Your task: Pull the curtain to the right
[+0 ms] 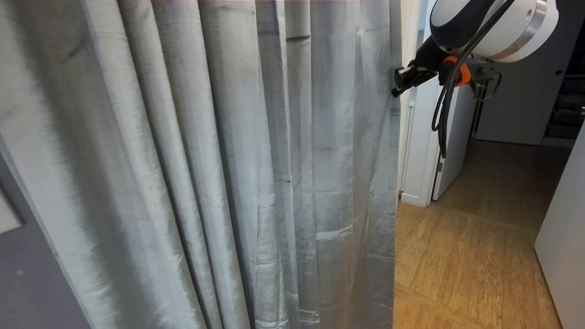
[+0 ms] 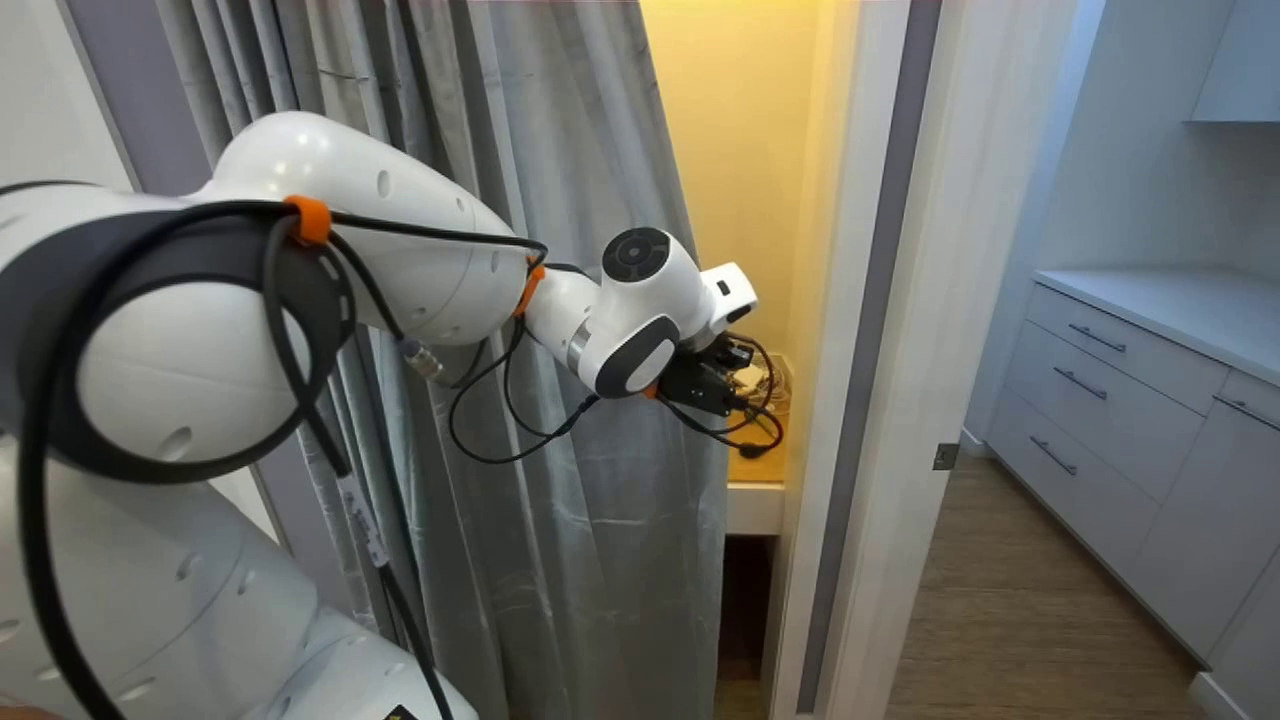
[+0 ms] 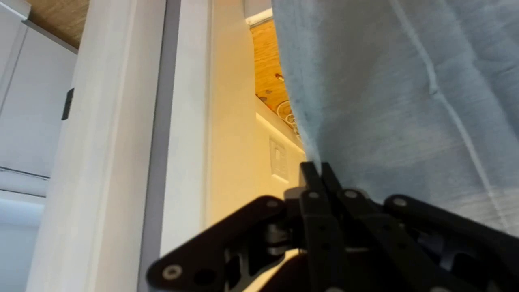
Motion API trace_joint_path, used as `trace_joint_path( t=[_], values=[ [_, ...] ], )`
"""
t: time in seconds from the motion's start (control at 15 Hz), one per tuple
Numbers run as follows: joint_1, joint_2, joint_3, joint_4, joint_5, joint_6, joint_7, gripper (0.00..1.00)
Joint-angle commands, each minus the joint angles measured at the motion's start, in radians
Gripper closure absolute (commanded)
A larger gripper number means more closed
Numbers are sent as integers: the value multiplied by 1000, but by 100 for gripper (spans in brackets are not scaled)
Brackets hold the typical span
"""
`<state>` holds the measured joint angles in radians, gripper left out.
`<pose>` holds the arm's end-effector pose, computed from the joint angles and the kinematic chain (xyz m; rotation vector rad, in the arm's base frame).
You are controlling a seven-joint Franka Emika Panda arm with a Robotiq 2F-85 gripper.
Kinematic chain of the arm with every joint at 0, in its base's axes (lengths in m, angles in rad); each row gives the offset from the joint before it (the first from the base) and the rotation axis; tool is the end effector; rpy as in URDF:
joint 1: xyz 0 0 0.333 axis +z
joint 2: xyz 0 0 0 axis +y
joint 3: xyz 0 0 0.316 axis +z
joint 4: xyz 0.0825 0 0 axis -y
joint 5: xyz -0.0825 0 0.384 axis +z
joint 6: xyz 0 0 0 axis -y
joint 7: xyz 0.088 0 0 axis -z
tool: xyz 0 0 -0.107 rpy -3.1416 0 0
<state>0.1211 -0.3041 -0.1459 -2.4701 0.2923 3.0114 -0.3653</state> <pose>0.4849 -0.0374 0.5019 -2.8285 -0.0769 -1.2819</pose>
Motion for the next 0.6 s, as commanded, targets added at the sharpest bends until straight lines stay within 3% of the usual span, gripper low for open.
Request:
trace_joint_path(
  t=[0.0, 0.27, 0.53],
  values=[
    [-107, 97, 15, 80, -30, 2, 102, 100],
    [-178, 158, -2, 164, -79, -10, 213, 100],
    [-266, 219, 23, 237, -143, -24, 342, 100]
  ],
)
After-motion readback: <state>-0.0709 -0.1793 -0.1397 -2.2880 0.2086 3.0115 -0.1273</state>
